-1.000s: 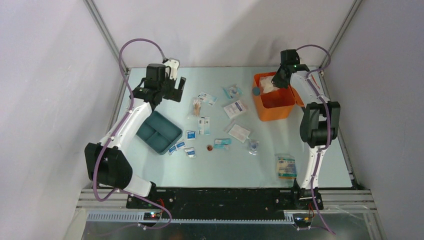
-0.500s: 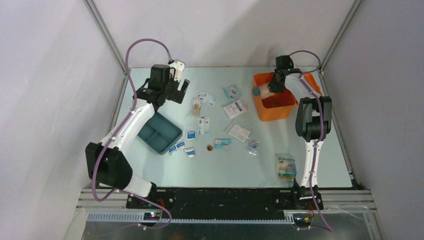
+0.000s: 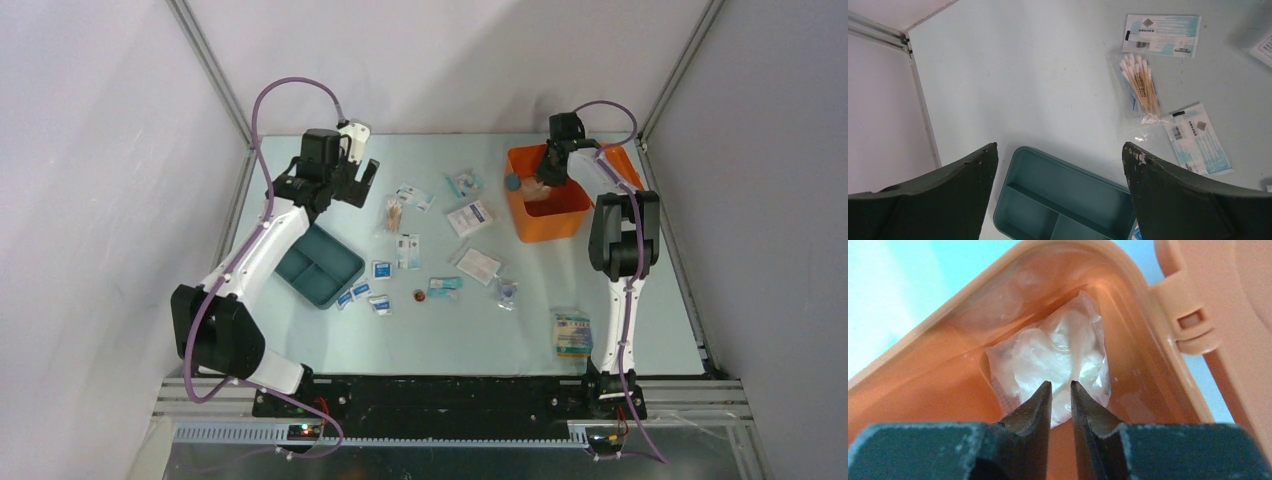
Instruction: Organize the medicine kit
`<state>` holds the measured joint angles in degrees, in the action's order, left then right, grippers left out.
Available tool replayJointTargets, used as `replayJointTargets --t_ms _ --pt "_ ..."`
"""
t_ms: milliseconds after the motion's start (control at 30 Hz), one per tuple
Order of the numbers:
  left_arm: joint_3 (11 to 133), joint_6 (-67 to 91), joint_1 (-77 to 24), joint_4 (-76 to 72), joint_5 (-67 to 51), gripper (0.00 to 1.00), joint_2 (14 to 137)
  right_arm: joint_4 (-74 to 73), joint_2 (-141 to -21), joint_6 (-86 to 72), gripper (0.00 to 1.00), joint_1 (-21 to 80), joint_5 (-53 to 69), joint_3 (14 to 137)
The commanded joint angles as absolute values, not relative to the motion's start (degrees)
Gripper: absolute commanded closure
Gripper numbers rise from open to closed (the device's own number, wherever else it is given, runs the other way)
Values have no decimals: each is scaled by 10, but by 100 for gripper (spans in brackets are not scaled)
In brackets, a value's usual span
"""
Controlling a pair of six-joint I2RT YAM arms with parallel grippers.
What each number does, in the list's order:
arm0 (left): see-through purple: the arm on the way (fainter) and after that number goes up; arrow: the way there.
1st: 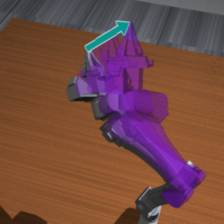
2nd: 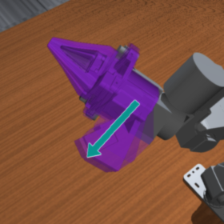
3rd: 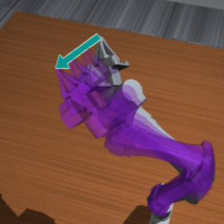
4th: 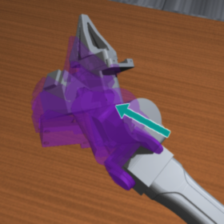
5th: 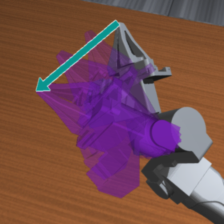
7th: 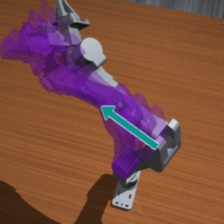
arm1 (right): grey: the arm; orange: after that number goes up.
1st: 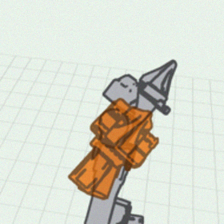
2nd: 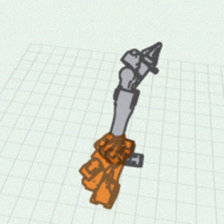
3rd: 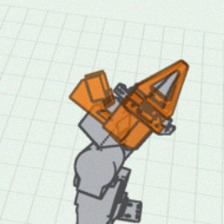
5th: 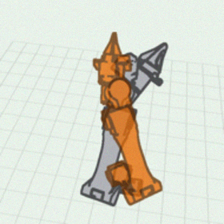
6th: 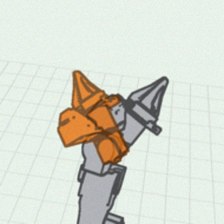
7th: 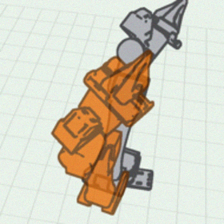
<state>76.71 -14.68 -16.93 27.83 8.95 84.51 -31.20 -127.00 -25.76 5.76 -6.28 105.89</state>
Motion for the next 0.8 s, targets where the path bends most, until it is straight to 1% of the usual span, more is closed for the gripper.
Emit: replayJointTargets --t_ms 0,67,133,200,333,400,467,567,667,700,767 --pt "768 -158 -174 273 100 2 819 -286 -1216 -235 75 57 -19 1078" --pt "765 -151 -173 272 96 2 814 -278 -1180 -213 72 54 15 1070" --pt "761 -138 -174 269 88 2 809 -272 -1138 -184 67 52 52 1054" --pt "756 -125 -174 265 76 2 806 -271 -1091 -143 60 51 89 1028" --pt "750 -99 -174 258 51 2 808 -289 -951 -12 52 51 179 904" --pt "748 -84 -174 253 44 2 812 -325 -886 66 49 51 211 847" --pt "756 -66 -173 250 41 2 821 -416 -832 151 48 51 251 797" --pt "786 -48 -173 249 22 2 840 -547 -782 336 49 56 332 750" --pt "804 -41 -174 249 11 2 861 -657 -746 454 48 71 338 678" --pt "808 -40 -173 249 8 0 863 -671 -745 504 48 79 330 664" --pt "812 -31 -174 248 7 3 869 -706 -752 569 46 87 314 630"
